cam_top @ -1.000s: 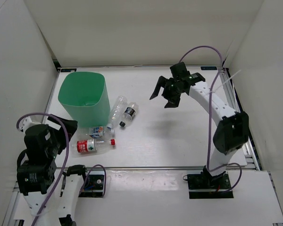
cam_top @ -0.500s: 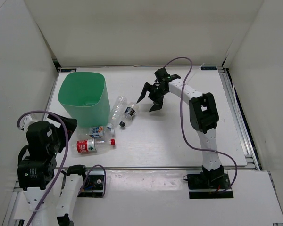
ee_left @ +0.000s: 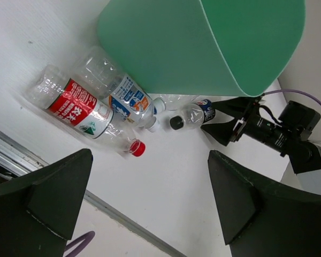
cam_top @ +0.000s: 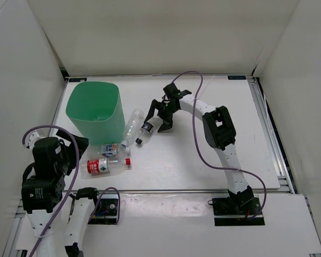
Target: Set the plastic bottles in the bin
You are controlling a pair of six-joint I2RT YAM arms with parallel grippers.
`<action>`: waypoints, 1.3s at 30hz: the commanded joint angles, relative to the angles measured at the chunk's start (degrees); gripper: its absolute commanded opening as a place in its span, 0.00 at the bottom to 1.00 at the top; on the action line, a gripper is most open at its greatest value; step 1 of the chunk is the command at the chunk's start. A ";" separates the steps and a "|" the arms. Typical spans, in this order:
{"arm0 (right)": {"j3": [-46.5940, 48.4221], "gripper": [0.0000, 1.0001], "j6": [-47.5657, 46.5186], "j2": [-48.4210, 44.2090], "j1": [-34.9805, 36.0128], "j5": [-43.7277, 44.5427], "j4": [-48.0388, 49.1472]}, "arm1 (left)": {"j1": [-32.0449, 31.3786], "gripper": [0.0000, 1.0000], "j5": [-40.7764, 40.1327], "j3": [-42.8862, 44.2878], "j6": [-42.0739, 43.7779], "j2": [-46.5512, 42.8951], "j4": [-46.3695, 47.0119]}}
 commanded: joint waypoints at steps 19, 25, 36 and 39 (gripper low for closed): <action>-1.06 0.29 -5.57 -20.78 -4.76 -0.88 -9.48 | -0.24 1.00 -7.00 -9.87 -3.57 -0.89 0.53; 22.90 0.29 -0.11 -20.81 -1.61 4.54 -8.34 | -0.24 1.00 -7.00 -11.54 -4.19 -1.42 0.53; 32.27 0.33 -16.09 -15.00 13.95 27.66 17.66 | -0.24 1.00 -1.64 -9.70 0.36 4.46 -4.13; 34.10 0.41 -25.30 -13.68 16.85 30.49 22.32 | -0.24 1.00 -0.15 -9.70 1.51 6.39 -4.13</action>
